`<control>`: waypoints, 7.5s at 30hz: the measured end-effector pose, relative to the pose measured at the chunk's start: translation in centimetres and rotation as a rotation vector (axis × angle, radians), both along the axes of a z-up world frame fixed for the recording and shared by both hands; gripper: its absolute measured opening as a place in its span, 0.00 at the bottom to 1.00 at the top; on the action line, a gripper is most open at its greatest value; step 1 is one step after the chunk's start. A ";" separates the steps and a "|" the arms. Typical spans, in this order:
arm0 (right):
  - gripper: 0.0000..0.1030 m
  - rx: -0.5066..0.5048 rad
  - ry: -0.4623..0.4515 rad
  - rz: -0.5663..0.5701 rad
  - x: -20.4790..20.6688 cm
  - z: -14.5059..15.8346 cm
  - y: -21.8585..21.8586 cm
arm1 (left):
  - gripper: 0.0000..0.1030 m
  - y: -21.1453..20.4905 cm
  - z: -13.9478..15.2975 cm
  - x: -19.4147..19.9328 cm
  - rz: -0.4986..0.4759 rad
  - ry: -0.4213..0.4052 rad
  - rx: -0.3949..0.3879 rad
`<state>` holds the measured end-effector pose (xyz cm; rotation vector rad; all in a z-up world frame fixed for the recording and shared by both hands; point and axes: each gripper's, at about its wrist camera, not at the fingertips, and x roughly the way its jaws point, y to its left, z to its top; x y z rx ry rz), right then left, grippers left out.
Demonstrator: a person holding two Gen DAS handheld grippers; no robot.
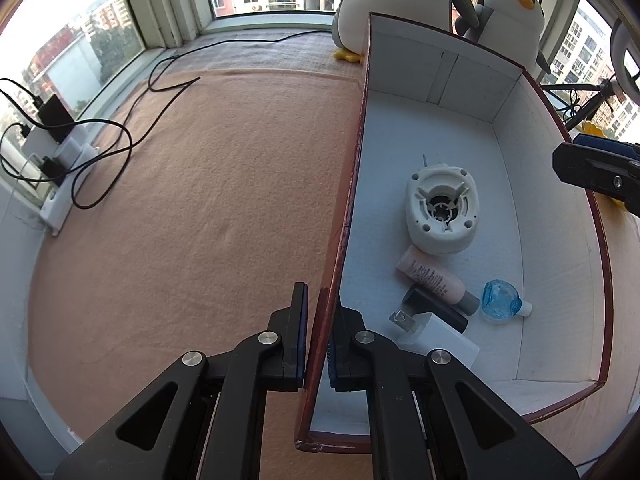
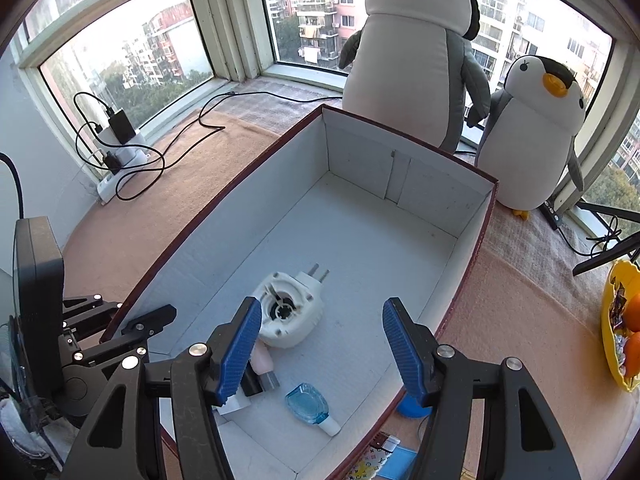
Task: Organize rigid objects
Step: 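Move the right tool back and grasp the wooden clothespin, then carry the clothespin into the box and release it with the right tool, then withdraw the right tool from the box toward the remaining items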
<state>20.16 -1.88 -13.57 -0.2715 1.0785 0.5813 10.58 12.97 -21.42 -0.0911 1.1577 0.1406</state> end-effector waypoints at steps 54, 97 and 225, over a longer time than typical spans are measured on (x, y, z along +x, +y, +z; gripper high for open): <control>0.25 -0.187 0.142 -0.377 -3.1 -8.7 -18.6 | 0.07 -1.0 0.2 1.0 -0.218 0.030 0.053; 0.11 -0.023 -0.074 -0.203 -2.8 2.3 -10.4 | 0.07 -0.2 0.1 0.5 -0.120 0.016 -0.005; 0.07 -0.114 0.193 -0.366 -8.6 -10.4 -13.3 | 0.08 -0.9 -0.4 1.5 -0.210 0.076 0.025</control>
